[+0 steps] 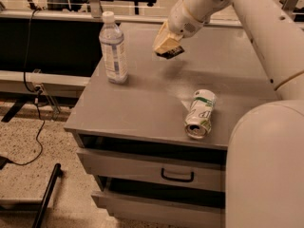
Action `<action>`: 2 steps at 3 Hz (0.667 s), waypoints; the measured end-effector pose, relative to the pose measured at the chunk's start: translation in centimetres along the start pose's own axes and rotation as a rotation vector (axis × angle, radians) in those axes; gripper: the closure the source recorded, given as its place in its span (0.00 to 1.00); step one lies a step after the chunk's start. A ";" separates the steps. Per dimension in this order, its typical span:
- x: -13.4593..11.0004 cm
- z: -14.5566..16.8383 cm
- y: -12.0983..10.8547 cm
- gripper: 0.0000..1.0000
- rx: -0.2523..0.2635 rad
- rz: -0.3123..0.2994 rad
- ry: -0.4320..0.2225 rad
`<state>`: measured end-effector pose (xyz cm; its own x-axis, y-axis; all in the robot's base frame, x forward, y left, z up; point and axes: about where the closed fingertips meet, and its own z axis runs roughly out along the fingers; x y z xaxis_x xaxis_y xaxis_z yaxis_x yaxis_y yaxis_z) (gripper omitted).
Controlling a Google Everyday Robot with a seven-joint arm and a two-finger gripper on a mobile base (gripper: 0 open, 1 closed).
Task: Pick rxbar chocolate
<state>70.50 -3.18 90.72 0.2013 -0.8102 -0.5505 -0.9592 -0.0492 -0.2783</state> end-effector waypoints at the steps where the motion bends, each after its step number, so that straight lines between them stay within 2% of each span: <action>1: -1.5 -2.4 -0.3 1.00 0.043 -0.015 -0.032; 2: -2.9 -4.8 -0.4 1.00 0.079 -0.034 -0.073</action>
Offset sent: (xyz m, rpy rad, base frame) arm -0.0234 -0.0169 0.0962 0.1336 -0.1346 0.0074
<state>69.34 -3.68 96.21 0.2501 -0.7641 -0.5947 -0.9335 -0.0274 -0.3574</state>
